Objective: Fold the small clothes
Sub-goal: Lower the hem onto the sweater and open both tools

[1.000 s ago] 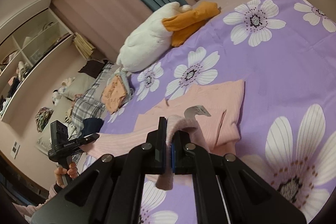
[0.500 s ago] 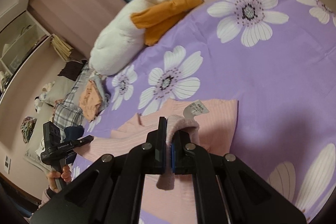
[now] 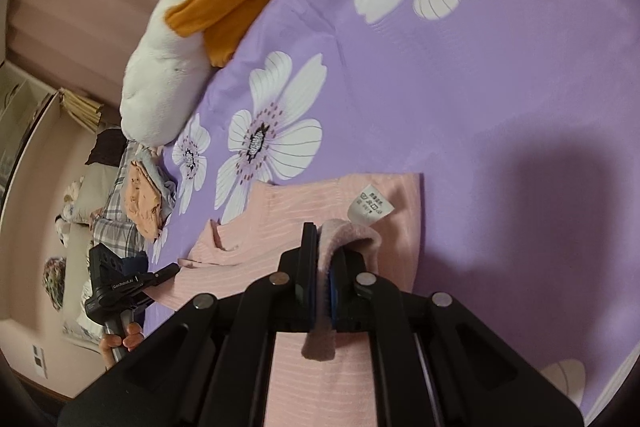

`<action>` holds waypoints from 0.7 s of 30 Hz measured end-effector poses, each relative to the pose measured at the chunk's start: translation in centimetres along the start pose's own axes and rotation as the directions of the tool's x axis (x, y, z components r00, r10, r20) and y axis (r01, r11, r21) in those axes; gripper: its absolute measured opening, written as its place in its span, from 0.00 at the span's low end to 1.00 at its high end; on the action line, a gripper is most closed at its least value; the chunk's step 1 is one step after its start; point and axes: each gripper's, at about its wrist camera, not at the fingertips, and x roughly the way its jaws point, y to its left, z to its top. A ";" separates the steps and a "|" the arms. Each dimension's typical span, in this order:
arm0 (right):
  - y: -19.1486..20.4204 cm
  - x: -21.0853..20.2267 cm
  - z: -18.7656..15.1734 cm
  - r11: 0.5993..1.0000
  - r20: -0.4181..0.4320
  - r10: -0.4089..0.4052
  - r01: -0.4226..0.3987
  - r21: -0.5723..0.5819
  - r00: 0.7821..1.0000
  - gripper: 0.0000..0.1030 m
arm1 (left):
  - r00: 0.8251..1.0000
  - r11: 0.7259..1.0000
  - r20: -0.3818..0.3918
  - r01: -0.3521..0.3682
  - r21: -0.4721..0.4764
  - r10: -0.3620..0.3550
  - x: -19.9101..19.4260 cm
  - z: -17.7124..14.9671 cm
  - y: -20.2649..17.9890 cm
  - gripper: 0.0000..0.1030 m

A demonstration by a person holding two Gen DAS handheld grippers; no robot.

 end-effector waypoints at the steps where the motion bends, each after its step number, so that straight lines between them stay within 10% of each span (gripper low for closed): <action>1: -0.2 0.2 0.2 1.000 -0.009 0.006 -0.006 0.019 1.000 0.08 | 1.000 1.000 -0.009 0.002 -0.006 -0.002 0.1 0.1 0.1 0.00; 5: -0.9 0.4 0.9 0.997 -0.018 0.022 -0.021 0.080 1.000 0.21 | 0.999 0.998 -0.034 0.038 -0.051 -0.039 -0.1 0.8 0.6 0.05; 9: -0.9 0.3 1.7 0.992 -0.003 0.044 -0.043 0.117 0.999 0.27 | 0.999 0.997 0.036 0.032 -0.076 -0.029 -1.2 1.9 1.1 0.59; 21: 0.0 -0.2 4.5 0.997 0.095 -0.024 0.016 0.081 0.995 0.37 | 0.993 0.996 0.109 -0.029 -0.081 0.038 -1.8 3.2 1.6 0.59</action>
